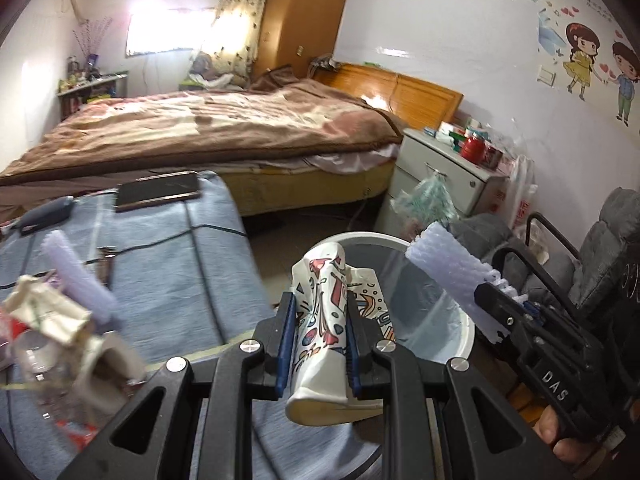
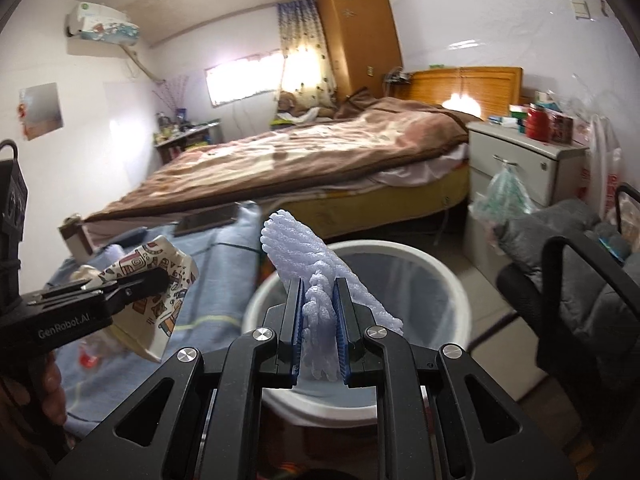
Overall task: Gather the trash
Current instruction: 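Carry both items to the white bin and open both grippers to drop them, then move both tools back to the table toward the remaining trash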
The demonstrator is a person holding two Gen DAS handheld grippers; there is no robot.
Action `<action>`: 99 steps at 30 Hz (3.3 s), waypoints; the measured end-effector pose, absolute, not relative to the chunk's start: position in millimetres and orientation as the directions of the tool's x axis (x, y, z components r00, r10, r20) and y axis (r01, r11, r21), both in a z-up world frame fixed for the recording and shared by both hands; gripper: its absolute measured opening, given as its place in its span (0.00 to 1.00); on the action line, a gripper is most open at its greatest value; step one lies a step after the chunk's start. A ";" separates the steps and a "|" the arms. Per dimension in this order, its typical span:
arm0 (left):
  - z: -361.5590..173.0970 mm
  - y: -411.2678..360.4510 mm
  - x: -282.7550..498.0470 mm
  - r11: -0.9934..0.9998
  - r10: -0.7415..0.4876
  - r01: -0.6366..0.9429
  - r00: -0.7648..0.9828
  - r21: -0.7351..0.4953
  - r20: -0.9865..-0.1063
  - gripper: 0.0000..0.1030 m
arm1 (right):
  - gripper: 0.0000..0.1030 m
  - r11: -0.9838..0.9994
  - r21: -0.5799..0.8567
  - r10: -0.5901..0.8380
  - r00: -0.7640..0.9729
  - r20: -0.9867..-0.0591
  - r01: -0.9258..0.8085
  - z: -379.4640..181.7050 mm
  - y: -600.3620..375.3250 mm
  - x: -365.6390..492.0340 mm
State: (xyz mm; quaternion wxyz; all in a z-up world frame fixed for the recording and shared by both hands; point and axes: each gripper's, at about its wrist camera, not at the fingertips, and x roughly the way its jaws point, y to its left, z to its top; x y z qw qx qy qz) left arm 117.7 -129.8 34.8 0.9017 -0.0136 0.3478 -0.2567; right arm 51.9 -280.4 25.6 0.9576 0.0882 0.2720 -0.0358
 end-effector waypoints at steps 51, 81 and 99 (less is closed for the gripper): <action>26.9 -78.2 103.6 0.940 -0.328 0.312 0.706 -0.141 -0.628 0.58 | 0.50 0.987 0.122 -0.016 0.820 -0.572 0.104 20.5 -270.1 55.3; -4.5 136.9 75.7 0.985 0.017 -0.124 0.761 -0.120 -0.649 0.63 | 0.55 0.941 0.145 0.328 0.721 -0.610 -0.306 -1.2 -122.6 80.7; -24.0 189.0 99.0 0.975 0.025 -0.170 0.726 -0.144 -0.687 0.64 | 0.55 0.870 0.249 0.465 0.537 -0.704 -0.426 -23.0 -58.7 72.0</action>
